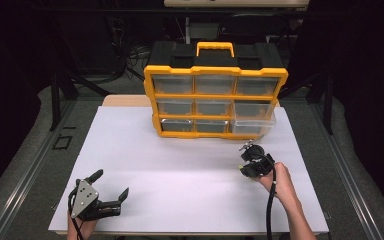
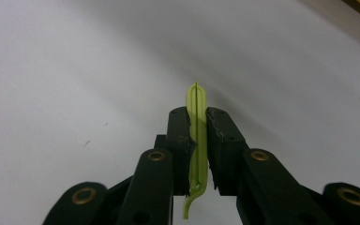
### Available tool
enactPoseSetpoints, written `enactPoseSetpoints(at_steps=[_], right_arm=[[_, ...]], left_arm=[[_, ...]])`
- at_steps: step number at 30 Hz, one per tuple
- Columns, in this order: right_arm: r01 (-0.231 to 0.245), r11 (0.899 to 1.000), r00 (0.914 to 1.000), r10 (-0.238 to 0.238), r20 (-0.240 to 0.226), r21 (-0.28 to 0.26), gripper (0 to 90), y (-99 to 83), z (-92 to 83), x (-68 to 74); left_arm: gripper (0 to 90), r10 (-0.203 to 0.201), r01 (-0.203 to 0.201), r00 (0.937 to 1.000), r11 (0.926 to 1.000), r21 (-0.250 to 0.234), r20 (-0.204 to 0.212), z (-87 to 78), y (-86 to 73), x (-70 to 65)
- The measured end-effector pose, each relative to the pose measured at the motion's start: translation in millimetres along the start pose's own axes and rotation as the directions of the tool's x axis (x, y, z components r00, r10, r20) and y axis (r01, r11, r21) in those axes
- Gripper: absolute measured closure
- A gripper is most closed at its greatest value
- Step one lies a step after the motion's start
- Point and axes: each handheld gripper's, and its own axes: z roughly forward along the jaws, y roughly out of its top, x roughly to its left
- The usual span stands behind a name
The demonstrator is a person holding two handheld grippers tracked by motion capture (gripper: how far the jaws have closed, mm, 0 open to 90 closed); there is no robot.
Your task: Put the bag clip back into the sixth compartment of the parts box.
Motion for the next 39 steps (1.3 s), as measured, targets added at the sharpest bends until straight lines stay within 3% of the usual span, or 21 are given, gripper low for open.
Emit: enactPoseSetpoints(at_steps=[1,6,16,17,18,21,25,26,29,33,39], right_arm=[[0.000,1.000,1.0000,0.000,0.003,0.022,79.9,-0.1,-1.9,-1.7],[-0.017,1.000,0.9999,0.017,0.004,0.014,79.9,-3.6,-3.2,-7.8],[-0.029,0.998,0.9995,0.029,0.009,0.054,79.9,-7.6,-7.8,-19.6],[-0.037,0.999,0.9993,0.036,0.011,0.016,79.9,-9.5,-5.6,-20.8],[-0.037,0.998,0.9993,0.036,0.010,0.052,79.9,-10.1,-9.0,-24.6],[-0.042,0.997,0.9990,0.041,0.020,0.063,79.9,-11.3,-11.1,-27.7],[-0.065,0.997,0.9976,0.064,0.024,0.036,79.9,-14.6,-12.7,-32.8],[-0.064,0.996,0.9977,0.063,0.027,0.061,79.9,-14.4,-15.5,-34.5],[-0.092,0.995,0.9955,0.091,0.024,0.028,79.9,-17.3,-17.4,-39.8],[-0.093,0.994,0.9956,0.092,0.019,0.052,79.9,-17.3,-21.7,-44.5],[-0.103,0.994,0.9945,0.102,0.024,0.039,79.9,-15.0,-25.0,-47.3]], left_arm=[[0.1,0.000,0.000,1.0000,1.0000,-0.001,0.000,0.0,0.0,-0.1],[0.2,0.000,0.000,1.0000,1.0000,-0.002,-0.001,-0.3,0.1,0.0],[0.2,0.002,-0.002,1.0000,1.0000,-0.003,-0.001,-0.7,0.2,0.2],[0.2,0.002,-0.002,1.0000,1.0000,-0.003,-0.002,-0.8,0.3,0.2],[0.2,0.003,-0.003,1.0000,1.0000,-0.003,-0.001,-1.0,0.3,0.3],[0.2,0.003,-0.003,1.0000,1.0000,-0.003,-0.002,-1.0,0.2,0.6],[0.2,0.003,-0.003,1.0000,1.0000,-0.003,-0.003,-1.1,0.3,0.5],[0.2,0.003,-0.003,1.0000,1.0000,-0.002,-0.003,-1.0,0.3,0.5],[0.2,0.003,-0.003,1.0000,1.0000,-0.001,-0.005,-1.0,0.3,0.6],[0.2,0.002,-0.002,1.0000,1.0000,-0.003,-0.005,-0.9,0.4,0.2],[0.2,0.000,0.000,1.0000,1.0000,-0.006,-0.006,-1.4,0.3,0.6]])
